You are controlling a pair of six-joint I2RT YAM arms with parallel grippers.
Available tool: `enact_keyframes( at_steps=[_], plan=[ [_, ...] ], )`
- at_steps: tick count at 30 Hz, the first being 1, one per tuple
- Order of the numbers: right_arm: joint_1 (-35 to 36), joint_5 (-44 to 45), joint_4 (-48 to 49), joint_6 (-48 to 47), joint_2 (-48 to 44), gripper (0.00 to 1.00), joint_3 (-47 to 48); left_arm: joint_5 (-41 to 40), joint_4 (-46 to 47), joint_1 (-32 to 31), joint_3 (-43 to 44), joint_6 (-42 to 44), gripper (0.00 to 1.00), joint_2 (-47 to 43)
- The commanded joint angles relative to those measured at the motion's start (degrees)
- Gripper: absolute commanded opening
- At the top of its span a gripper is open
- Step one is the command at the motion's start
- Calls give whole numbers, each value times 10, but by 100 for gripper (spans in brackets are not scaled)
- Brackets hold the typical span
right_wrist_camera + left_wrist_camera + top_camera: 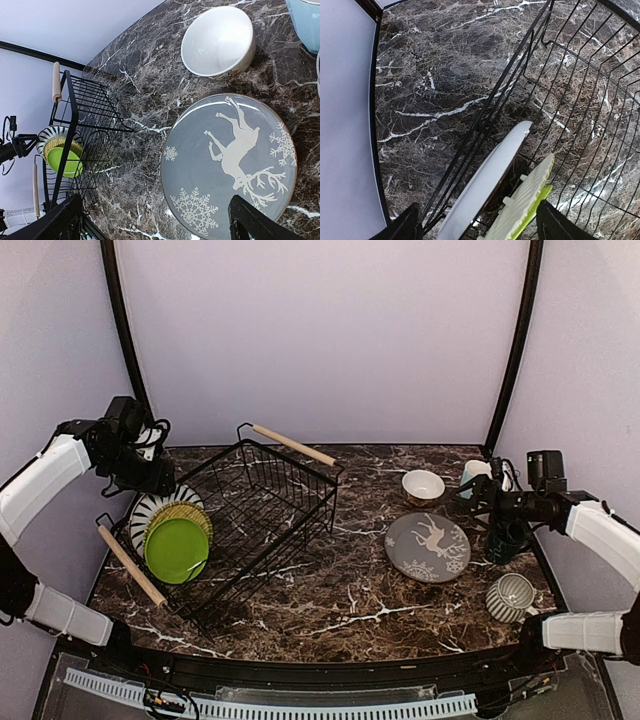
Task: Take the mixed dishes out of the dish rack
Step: Place the plate at the center of the board, then grab the plate from the dish rack.
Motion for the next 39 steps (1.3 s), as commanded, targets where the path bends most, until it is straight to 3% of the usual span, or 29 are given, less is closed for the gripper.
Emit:
enact_keyframes(
  at_steps=[1,9,18,24,39],
  plan=[
    [3,-12,17,-10,8,99,13,2,-4,5,-2,38,77,27],
    [3,-10,12,-17,9,99,11,40,5,15,-12,58,72,51],
    [3,-15,31,-7,15,99,3,96,9,16,-24,62,55,24],
    [2,-18,36,-4,17,99,0,121,3,15,-35,70,51,18],
    [3,-17,38,-2,14,99,-2,116,-8,16,-33,85,34,2]
  ],
)
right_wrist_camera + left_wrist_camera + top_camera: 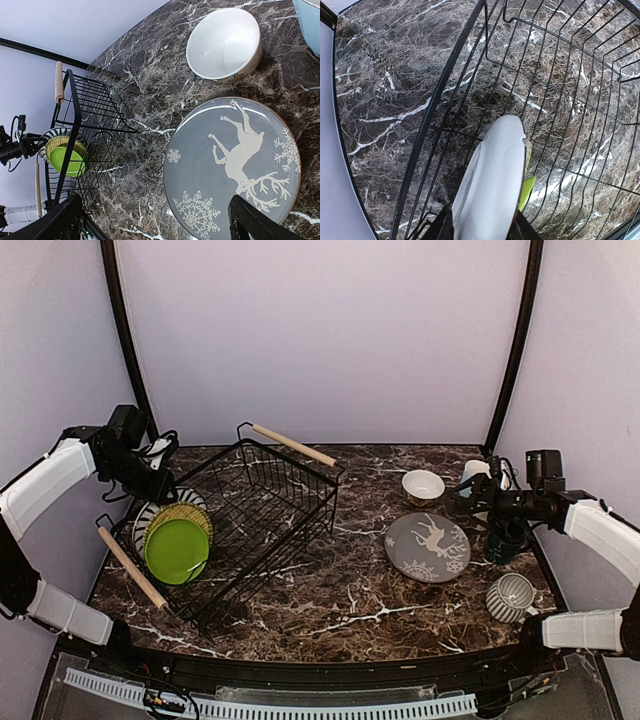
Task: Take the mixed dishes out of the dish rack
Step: Grab the plate from the dish rack.
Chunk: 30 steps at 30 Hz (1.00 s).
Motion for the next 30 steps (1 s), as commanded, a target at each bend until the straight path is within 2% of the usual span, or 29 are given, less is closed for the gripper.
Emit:
enact_keyframes(
  at_steps=[1,18,30],
  plan=[
    [2,-4,20,0,-1,99,-3,6,-22,1,-2,14,32,-27],
    [3,-9,31,1,3,99,-7,14,-34,1,24,14,17,-46],
    [3,-13,39,3,6,99,-8,0,-36,0,39,25,13,-66]
  ],
)
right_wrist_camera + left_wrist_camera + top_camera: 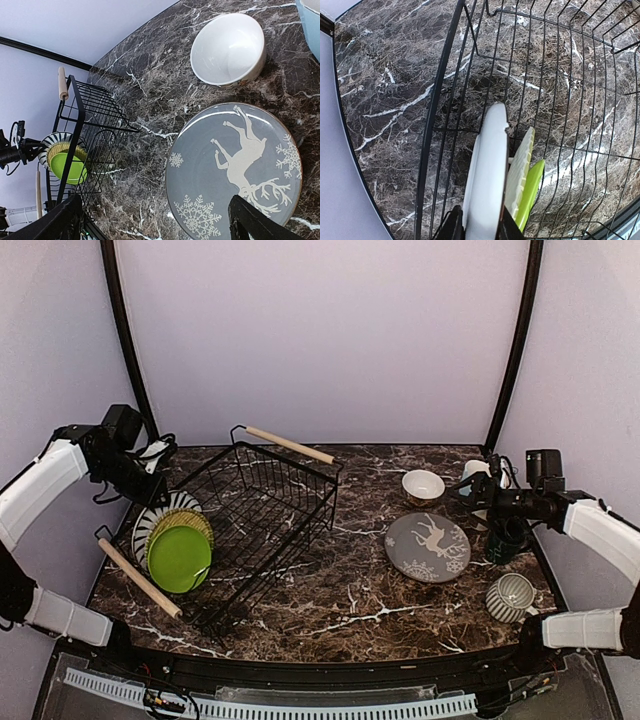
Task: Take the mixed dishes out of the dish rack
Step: Grab the plate from the dish rack.
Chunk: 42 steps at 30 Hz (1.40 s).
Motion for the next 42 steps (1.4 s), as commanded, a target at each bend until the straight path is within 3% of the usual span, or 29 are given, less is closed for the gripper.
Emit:
enact_keyframes(
  at_steps=[1,6,12,22,26,33,42],
  plan=[
    [3,-7,21,1,2,99,-7,4,18,1,31,-22,13,-35],
    [3,-7,22,3,1,99,-9,-27,0,-20,30,-15,22,-21],
    [3,-8,24,6,1,99,-9,-124,-34,-44,37,-17,28,15],
    [3,-15,34,6,8,99,-13,-167,-67,-62,51,-22,49,50],
    [3,-20,42,5,16,99,-16,-193,-61,-68,50,-9,45,60],
    [3,-36,55,6,37,99,-12,-145,-21,-68,41,62,38,76],
    [4,-39,38,-8,49,99,9,-138,-3,-68,8,117,31,64]
  ],
)
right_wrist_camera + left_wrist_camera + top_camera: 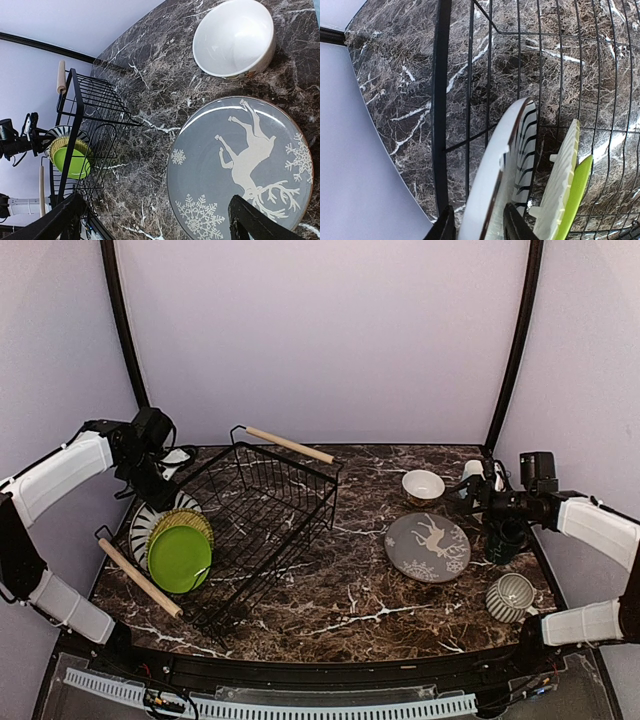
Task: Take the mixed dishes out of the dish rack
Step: Grab the plate from the dish rack.
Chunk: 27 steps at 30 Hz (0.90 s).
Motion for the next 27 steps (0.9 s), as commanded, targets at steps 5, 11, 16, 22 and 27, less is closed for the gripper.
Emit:
enact_keyframes(
  at_steps=[5,11,16,22,27],
  plan=[
    [3,-15,23,3,10,99,10,10,7,-2,-15,55,22,-10],
    [3,-12,21,1,6,99,7,-14,-11,-2,1,50,12,-3],
    [4,-12,24,3,6,99,5,-14,-41,-4,27,39,7,-4],
    [5,-13,29,7,5,99,4,-8,-58,-7,54,36,1,-19],
    [5,-11,26,8,1,99,3,-16,-52,-7,67,37,1,-36]
  ],
)
